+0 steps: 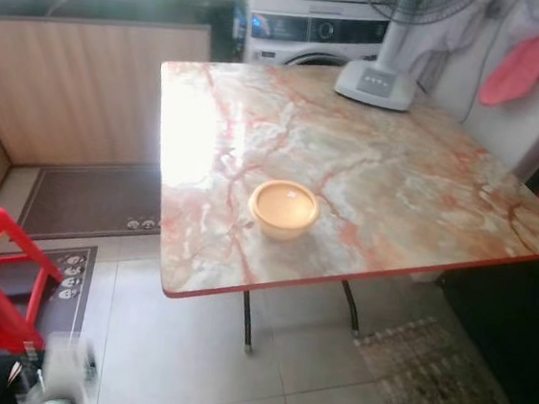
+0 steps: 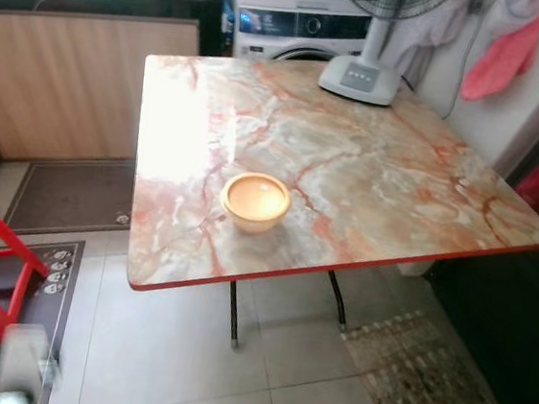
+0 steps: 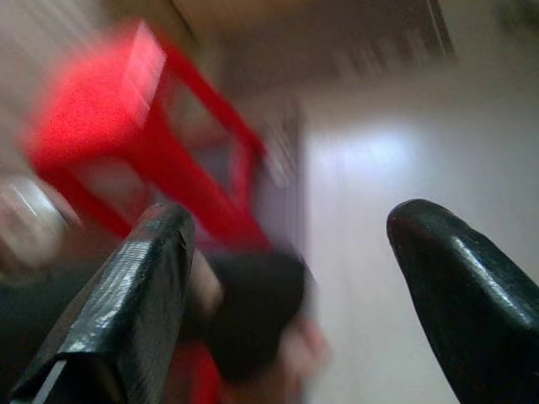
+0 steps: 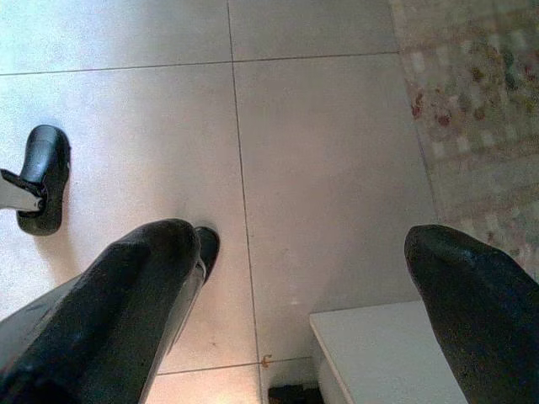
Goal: Restocking fridge
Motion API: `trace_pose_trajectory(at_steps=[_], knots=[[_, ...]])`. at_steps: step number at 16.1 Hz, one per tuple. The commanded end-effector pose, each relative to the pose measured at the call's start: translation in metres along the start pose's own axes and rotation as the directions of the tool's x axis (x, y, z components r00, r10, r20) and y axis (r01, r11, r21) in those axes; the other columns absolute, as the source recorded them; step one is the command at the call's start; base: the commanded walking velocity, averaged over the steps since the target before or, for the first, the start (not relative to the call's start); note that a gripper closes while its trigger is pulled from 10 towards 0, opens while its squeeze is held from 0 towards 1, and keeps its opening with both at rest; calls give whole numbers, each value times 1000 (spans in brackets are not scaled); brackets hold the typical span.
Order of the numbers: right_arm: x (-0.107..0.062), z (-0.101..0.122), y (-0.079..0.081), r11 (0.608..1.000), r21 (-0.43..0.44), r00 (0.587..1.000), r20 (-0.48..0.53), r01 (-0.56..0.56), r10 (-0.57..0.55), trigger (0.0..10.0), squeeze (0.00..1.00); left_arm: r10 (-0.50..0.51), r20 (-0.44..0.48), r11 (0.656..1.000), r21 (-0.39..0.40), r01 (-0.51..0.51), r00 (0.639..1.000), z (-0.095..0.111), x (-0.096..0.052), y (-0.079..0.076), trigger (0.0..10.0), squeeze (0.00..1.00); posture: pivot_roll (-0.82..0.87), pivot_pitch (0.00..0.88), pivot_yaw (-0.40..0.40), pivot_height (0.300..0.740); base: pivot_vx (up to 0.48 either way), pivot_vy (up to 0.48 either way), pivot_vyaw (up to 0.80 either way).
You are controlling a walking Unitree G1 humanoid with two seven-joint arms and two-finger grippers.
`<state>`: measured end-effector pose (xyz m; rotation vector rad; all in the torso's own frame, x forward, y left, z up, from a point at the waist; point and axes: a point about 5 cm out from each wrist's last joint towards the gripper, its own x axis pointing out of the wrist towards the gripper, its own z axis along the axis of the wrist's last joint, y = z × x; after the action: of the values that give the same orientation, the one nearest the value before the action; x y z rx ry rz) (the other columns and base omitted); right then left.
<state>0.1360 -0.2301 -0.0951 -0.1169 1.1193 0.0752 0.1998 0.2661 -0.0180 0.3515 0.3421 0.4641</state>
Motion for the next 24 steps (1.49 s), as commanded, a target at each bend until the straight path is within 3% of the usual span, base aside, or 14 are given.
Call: trace_pose_trajectory(at_steps=[1, 4, 7, 8, 9, 10, 13, 14, 19, 24], knots=[[-1, -1, -5, 1000, -15, 1000, -5, 5, -5, 10000, 0, 67, 92, 998, -27, -64, 994, 11, -5, 6, 10000, 0, 101, 0, -56, 740, 0, 0, 0], [-1, -1, -6, 999, -34, 1000, -9, 0, 0, 10000, 0, 112, 281, 993, -70, -96, 953, 41, -12, 13, 10000, 0, 105, 0, -62, 740, 0, 0, 0], [-2, -1, -7, 999, -40, 1000, -9, 11, -11, 10000, 0, 92, 523, 996, -67, -67, 847, 117, -10, 12, 10000, 0, 114, 0, -72, 740, 0, 0, 0], [-2, -1, -7, 1000, -19, 1000, -4, 25, -26, 10000, 0, 62, 613, 995, -100, -1, 788, 153, -10, 5, 10000, 0, 121, 0, -72, 740, 0, 0, 0], [-2, -1, -7, 999, -15, 1000, -3, 31, -31, 10000, 0, 36, 642, 993, -110, 45, 765, 167, -9, 0, 10000, 0, 118, 0, -66, 740, 0, 0, 0], [-1, -1, -7, 999, -14, 999, -3, 38, -38, 10000, 0, -52, 670, 980, -109, 167, 741, 189, -9, -19, 10000, 0, 102, 0, -51, 740, 0, 0, 0], [-1, -1, -5, 999, -3, 999, 2, 38, -38, 10000, 0, -146, 674, 949, -110, 294, 724, 198, -16, -48, 10000, 0, 79, 0, -31, 740, 0, 0, 0], [-1, -1, -3, 999, 7, 999, 2, 35, -35, 10000, 0, -222, 663, 928, -81, 363, 715, 199, -23, -66, 10000, 0, 69, 0, -22, 740, 0, 0, 0], [0, 0, -2, 999, 8, 1000, 0, 31, -31, 10000, 0, -251, 670, 910, -83, 407, 698, 213, -26, -68, 10000, 0, 78, 0, -26, 740, 0, -216, 0], [0, 2, -2, 1000, 12, 1000, 4, 26, -26, 10000, 0, -238, 657, 909, -110, 402, 716, 213, -22, -63, 10000, 0, 82, 0, -29, 740, 0, 0, 0]])
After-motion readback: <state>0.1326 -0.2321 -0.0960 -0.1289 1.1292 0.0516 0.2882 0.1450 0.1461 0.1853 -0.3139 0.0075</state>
